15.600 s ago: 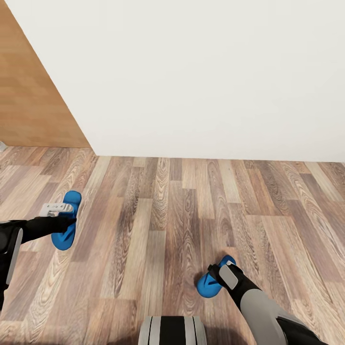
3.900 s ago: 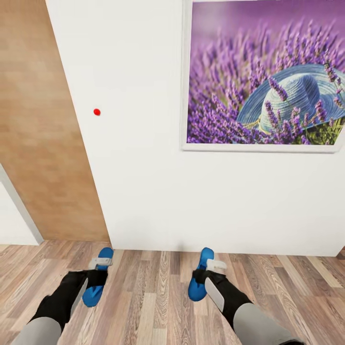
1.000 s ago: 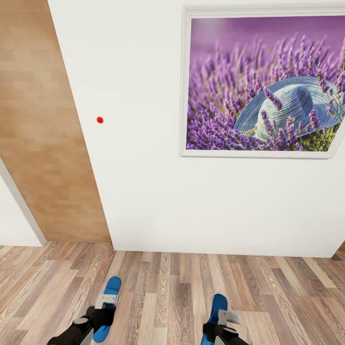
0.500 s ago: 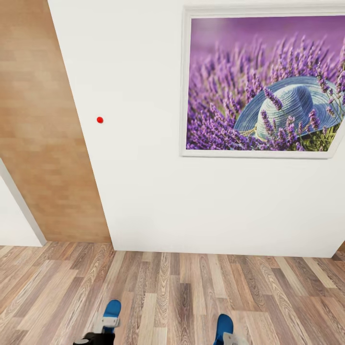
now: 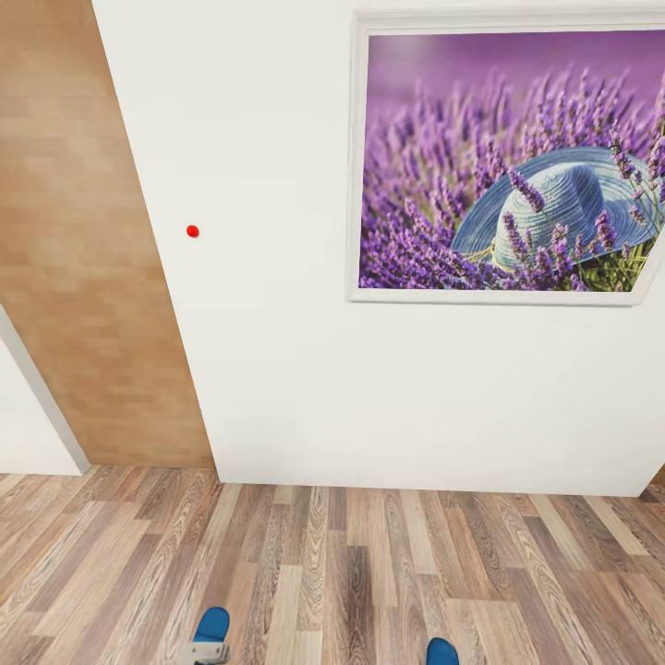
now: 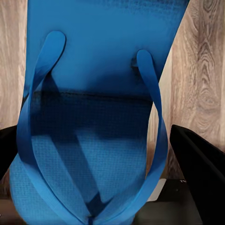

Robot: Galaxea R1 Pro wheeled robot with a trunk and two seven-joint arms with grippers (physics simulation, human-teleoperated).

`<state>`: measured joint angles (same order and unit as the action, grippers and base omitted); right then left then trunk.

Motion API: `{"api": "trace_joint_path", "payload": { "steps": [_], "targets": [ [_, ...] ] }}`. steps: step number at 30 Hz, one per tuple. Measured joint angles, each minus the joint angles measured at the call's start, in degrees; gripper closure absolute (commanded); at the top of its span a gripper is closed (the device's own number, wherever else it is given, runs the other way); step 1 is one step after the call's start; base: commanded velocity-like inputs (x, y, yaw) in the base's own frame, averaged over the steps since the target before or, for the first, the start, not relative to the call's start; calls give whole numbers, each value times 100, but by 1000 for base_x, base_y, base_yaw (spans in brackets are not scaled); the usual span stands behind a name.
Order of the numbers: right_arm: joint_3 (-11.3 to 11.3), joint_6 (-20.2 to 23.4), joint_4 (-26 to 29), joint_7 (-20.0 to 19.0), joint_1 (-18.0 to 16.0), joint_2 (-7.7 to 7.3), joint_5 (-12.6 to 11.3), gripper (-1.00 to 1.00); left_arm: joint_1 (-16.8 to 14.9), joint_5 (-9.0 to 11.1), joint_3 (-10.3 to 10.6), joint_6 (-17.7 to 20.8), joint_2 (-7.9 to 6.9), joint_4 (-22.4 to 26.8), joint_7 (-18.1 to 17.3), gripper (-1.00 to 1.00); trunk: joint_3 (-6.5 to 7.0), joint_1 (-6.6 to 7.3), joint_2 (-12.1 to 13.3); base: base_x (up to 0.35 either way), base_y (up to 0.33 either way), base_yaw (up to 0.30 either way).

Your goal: In the bedroom, move the book from the bed onto either nightstand, and place the two sandals side by side next to the bed.

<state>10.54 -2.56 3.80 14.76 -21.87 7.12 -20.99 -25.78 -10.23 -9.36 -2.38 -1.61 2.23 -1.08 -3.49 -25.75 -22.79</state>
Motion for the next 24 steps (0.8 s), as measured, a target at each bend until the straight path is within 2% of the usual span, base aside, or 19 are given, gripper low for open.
{"api": "trace_joint_path", "payload": {
  "steps": [15, 24],
  "targets": [
    [-10, -73, -33, 0, 32, -11, 8, 100, 136, 6, 7, -44, -49, 9, 0, 100, 0, 0, 0, 0, 0, 0],
    [-10, -75, -25, 0, 39, -98, 15, 100, 258, 17, 17, -52, -49, 36, 2, 100, 0, 0, 0, 0, 0, 0]
  ]
}}
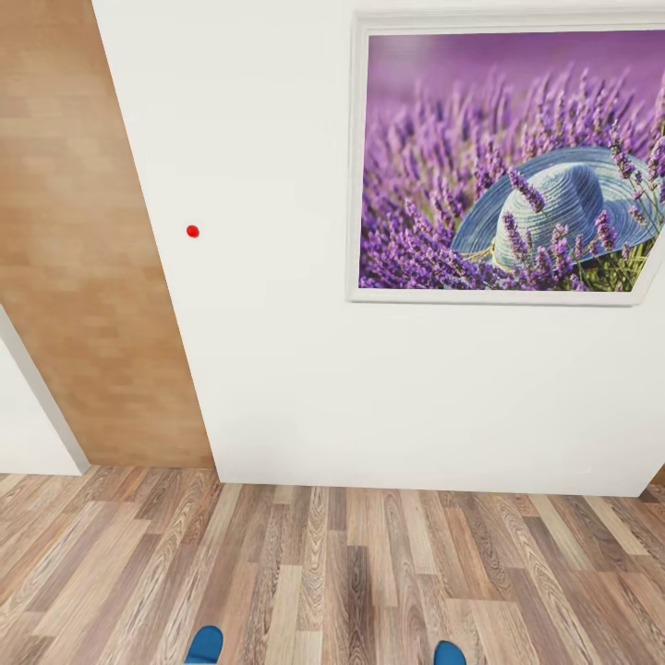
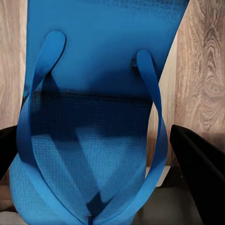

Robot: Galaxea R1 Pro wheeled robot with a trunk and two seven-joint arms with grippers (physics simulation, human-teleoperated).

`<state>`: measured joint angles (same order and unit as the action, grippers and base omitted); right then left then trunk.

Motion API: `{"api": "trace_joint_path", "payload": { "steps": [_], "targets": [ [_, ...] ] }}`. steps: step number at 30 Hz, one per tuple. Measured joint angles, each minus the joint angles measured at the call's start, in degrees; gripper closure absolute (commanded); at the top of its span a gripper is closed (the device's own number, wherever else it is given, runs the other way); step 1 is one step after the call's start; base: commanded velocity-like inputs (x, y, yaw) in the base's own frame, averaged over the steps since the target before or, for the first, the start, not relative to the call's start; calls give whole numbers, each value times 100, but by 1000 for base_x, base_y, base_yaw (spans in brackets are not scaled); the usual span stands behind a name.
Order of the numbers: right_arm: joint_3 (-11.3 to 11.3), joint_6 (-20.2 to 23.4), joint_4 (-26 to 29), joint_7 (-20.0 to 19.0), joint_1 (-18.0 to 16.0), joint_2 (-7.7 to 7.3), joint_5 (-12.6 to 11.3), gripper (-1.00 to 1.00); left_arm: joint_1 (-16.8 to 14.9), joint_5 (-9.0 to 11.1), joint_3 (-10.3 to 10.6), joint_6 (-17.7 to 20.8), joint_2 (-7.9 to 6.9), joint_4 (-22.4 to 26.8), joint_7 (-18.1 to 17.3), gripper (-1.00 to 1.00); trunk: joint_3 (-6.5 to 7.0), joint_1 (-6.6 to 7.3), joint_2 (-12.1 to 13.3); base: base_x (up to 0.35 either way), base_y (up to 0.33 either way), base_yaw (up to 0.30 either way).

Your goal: In the bedroom, move the book from the bed onto either nightstand, and place the two sandals side by side next to the bed.

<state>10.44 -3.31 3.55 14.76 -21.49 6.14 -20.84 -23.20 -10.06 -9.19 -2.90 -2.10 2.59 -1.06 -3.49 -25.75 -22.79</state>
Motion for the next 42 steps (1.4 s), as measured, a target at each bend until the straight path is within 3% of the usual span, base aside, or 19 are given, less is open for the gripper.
{"api": "trace_joint_path", "payload": {
  "steps": [7, 12, 16, 42],
  "targets": [
    [5, 0, -7, 0, 2, -76, 66, 100, 12, -3, 1, -5, -4, -4, -4, 100, 0, 0, 0, 0, 0, 0],
    [9, 2, -12, 0, 5, -97, 499, 100, 13, -8, 2, -5, -1, -4, -7, 100, 0, 0, 0, 0, 0, 0],
    [6, 3, -14, 0, 6, -103, 648, 100, 14, -12, 2, 0, 0, 0, -7, 100, 0, 0, 0, 0, 0, 0],
    [6, 3, -7, 0, 10, -125, 721, 100, 14, -68, 21, 3, 31, -12, -3, 100, 0, 0, 0, 98, 0, 0]
  ]
}}
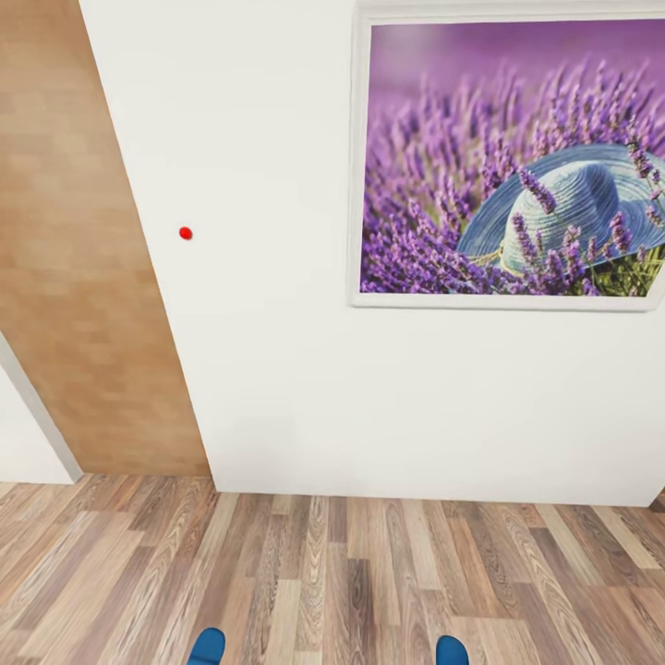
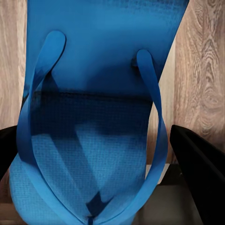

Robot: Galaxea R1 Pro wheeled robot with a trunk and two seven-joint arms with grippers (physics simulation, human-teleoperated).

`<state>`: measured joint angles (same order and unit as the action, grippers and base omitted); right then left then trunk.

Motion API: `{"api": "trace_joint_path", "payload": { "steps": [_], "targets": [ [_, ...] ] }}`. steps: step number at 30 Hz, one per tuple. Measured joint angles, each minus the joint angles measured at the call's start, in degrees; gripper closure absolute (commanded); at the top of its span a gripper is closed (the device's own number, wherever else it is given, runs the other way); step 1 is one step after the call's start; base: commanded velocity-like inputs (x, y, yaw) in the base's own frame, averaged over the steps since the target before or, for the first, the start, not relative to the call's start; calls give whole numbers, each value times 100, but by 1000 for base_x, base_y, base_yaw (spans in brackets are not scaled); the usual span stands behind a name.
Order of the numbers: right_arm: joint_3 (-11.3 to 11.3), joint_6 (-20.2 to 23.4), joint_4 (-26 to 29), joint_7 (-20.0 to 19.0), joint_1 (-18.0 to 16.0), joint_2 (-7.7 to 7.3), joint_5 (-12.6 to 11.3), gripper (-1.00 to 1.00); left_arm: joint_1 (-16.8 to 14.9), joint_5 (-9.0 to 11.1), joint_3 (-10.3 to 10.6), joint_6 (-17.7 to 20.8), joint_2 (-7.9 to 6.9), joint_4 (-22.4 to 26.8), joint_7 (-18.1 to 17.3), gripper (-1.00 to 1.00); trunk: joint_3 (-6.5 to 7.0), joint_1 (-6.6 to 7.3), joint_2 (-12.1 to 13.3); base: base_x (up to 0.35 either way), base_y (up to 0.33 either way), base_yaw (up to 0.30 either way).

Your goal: In the bedroom, move the book from the bed onto either nightstand, and place the two sandals side by side next to the bed.

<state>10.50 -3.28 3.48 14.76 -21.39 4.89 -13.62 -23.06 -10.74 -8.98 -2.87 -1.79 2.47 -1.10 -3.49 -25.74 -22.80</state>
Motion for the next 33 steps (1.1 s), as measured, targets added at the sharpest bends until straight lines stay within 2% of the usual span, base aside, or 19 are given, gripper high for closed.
{"api": "trace_joint_path", "payload": {
  "steps": [12, 26, 33],
  "targets": [
    [0, 0, 0, 0, 0, 2, -1, 100, 0, -6, 7, 2, 12, -3, 2, 100, 0, 0, 0, 53, -10, 27],
    [7, -1, -1, 0, -1, 16, 4, 100, 4, -24, 13, 2, 21, -18, 3, 100, -21, -1, 0, 5, -1, 244],
    [8, 0, 0, 0, 4, 15, 51, 100, 200, -15, 15, 1, 29, -12, 21, 100, -28, 0, 0, 19, 0, 110]
  ]
}}
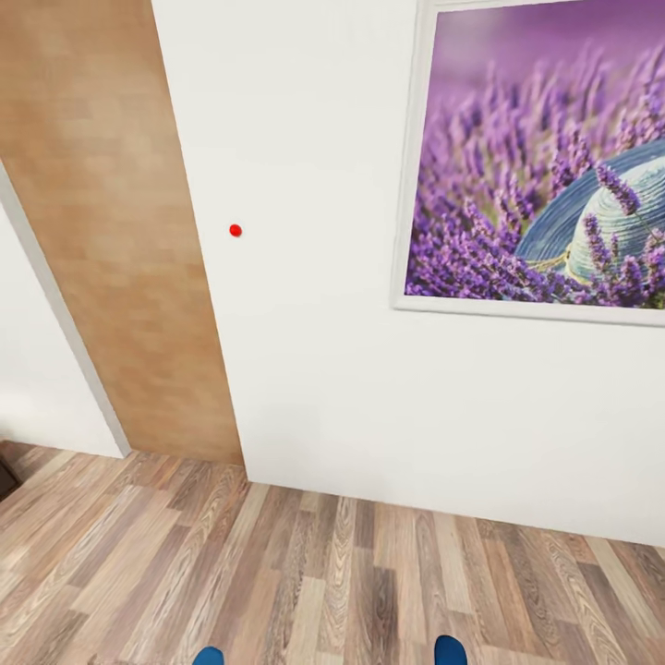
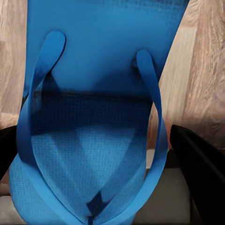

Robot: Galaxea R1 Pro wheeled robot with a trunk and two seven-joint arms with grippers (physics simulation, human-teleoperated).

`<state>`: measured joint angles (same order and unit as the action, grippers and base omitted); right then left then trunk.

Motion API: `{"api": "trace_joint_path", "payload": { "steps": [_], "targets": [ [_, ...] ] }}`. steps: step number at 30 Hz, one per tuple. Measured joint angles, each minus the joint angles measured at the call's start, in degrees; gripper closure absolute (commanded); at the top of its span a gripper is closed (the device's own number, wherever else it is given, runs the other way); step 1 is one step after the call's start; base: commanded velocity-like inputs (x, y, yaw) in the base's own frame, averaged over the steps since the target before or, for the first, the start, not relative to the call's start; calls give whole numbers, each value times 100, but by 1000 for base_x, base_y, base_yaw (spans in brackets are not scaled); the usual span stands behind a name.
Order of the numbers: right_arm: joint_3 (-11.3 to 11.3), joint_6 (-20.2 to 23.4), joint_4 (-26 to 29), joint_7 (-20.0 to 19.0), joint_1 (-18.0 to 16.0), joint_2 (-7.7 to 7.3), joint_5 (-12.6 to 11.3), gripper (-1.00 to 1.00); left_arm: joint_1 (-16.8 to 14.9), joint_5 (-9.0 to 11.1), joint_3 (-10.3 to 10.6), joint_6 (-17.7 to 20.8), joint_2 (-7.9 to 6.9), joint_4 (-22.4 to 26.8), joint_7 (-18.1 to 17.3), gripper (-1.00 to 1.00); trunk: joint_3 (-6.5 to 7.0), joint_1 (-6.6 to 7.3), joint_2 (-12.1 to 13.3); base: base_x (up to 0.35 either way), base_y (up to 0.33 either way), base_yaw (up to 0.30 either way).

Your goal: In the bedroom, move the book from the bed onto either nightstand, and place the two sandals side by side next to the bed.

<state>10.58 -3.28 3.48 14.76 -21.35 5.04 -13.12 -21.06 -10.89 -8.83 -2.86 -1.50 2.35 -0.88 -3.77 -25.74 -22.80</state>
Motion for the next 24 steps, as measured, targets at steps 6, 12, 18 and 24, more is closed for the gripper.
{"api": "trace_joint_path", "payload": {
  "steps": [6, 12, 18, 24],
  "targets": [
    [1, 0, 1, 0, -2, -3, 16, 100, 50, 5, 0, 1, -1, 8, 58, 100, -1, 1, 0, 154, 0, 20],
    [0, 0, 0, 1, -1, 3, 18, 100, 59, 5, 0, 1, 1, 14, 68, 100, -1, 1, 0, 116, -67, 3],
    [0, -1, -1, 0, 0, 11, 19, 100, 63, 6, -2, 1, 3, 12, 69, 100, -1, 0, 0, 67, -56, 49],
    [1, -1, -4, 1, 0, 20, 25, 100, 65, 2, -3, 1, 5, 7, 70, 100, -1, 0, 0, 30, -50, 205]
  ]
}}
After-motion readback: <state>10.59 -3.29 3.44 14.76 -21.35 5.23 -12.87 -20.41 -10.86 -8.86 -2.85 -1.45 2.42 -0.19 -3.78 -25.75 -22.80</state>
